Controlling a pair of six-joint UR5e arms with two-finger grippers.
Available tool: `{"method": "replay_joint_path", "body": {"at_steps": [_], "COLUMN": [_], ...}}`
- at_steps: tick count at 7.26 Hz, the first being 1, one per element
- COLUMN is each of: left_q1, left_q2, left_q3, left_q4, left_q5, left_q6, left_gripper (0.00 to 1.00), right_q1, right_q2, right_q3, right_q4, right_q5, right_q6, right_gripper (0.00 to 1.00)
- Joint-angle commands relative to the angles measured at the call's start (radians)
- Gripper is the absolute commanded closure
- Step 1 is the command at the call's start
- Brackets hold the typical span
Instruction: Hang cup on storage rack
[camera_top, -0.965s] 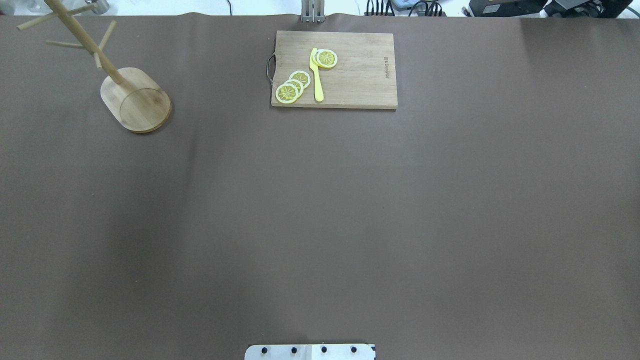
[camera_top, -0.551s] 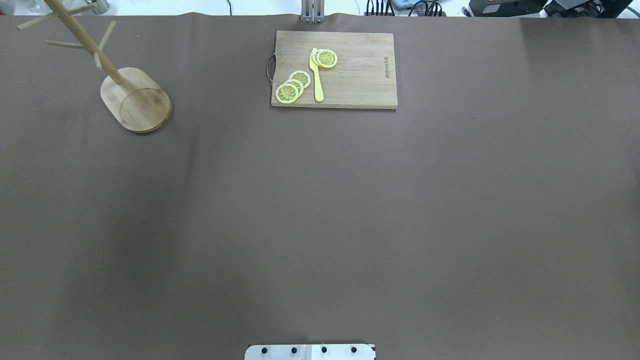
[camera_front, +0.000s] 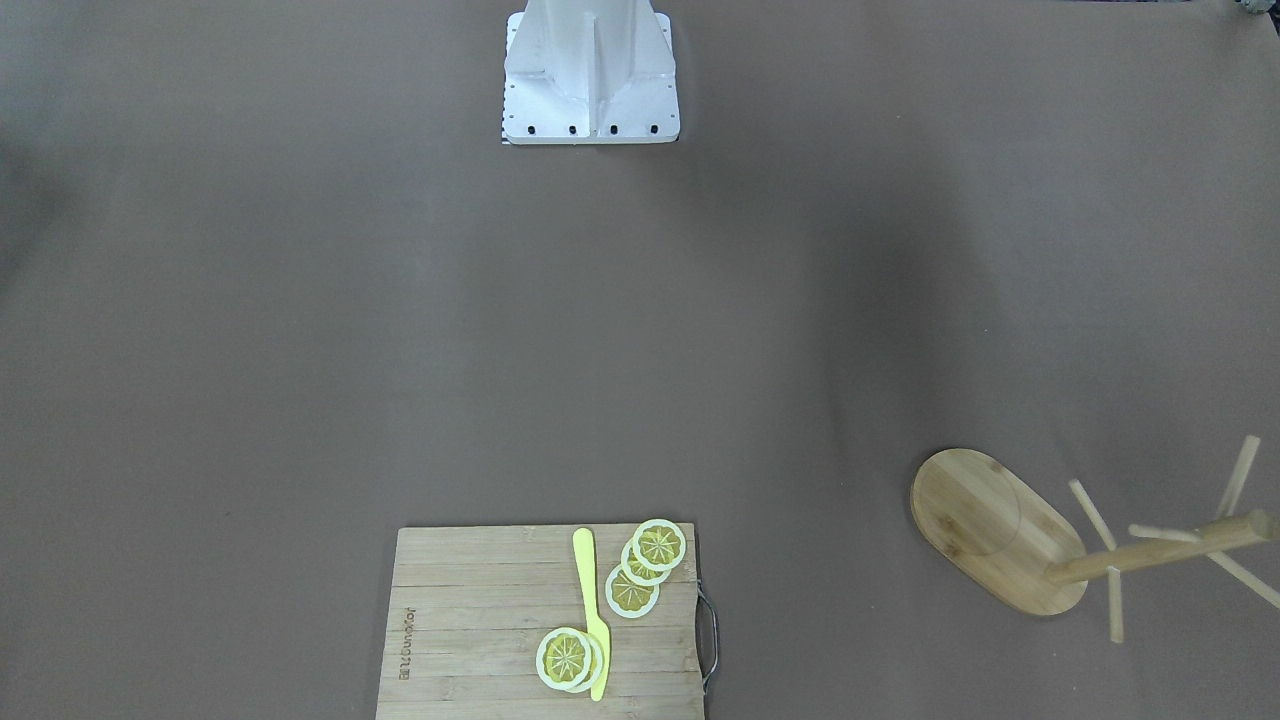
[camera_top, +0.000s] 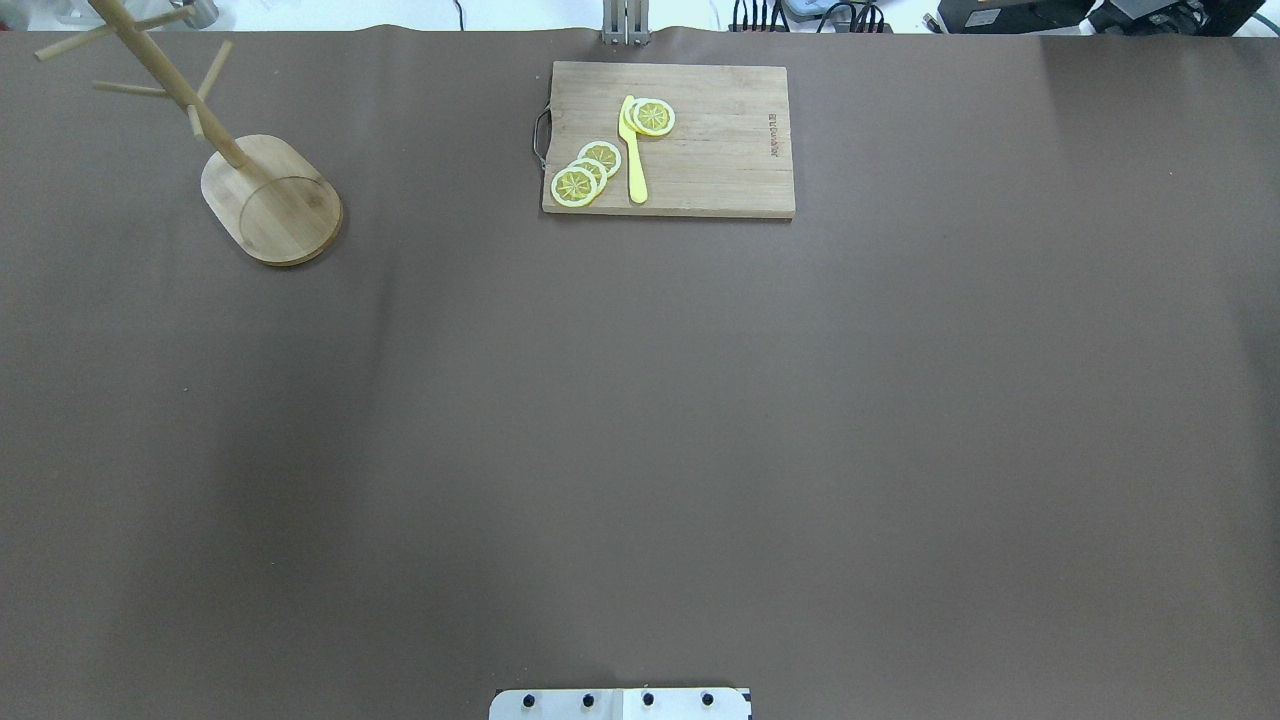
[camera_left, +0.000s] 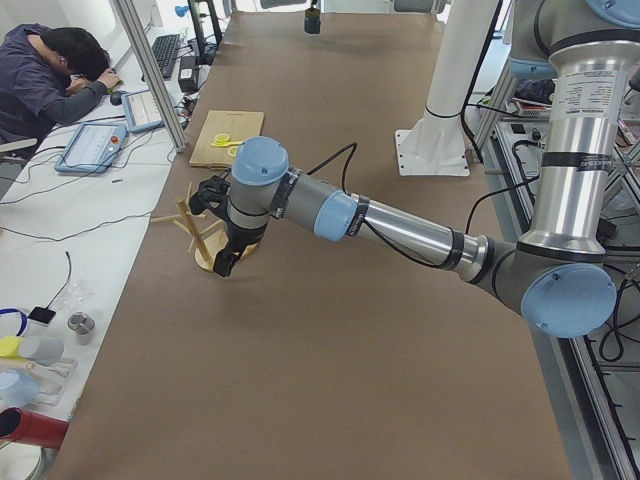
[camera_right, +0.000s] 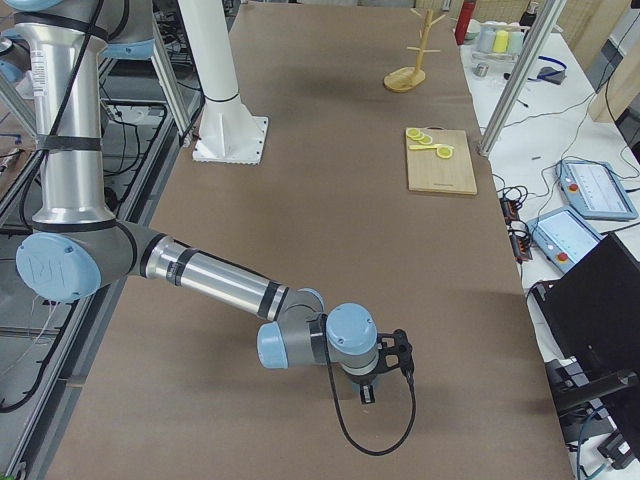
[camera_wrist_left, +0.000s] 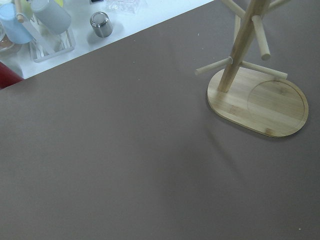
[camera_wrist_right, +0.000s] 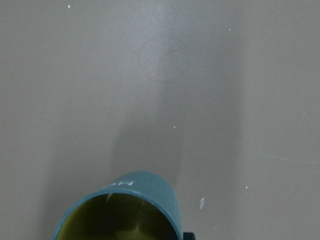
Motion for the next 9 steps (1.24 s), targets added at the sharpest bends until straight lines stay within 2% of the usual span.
{"method": "replay_joint_path", "body": {"at_steps": [1, 3, 7, 8, 9], "left_q1": [0.000, 0.000, 0.000, 0.000, 0.000], "left_q2": [0.006, 0.006, 0.005, 0.005, 0.005], "left_q3": [-0.003, -0.006, -0.006, -0.006, -0.004], "left_q4": [0.000, -0.002, -0.002, 0.000, 0.000], "left_q5": [0.000, 0.000, 0.000, 0.000, 0.000], "left_q6": [0.000, 0.000, -0.002, -0.002, -0.002], "left_gripper": [0.01, 0.01, 0.01, 0.01, 0.01], "right_q1": [-0.008, -0.047, -0.294, -0.363, -0.426], "right_q2": [-0.002, -0.004, 0.002, 0.007, 0.011], "right_q3": [0.079, 0.151, 0.383, 0.448, 0.543], "right_q4": [-0.002, -0.003, -0.011, -0.044, -0.142], "right_q5": [0.002, 0.007, -0.040, -0.074, -0.111], "right_q6": [0.229, 0.396, 0.862, 0.965, 1.031], "right_gripper": [1.00, 1.00, 1.00, 1.00, 1.00]}}
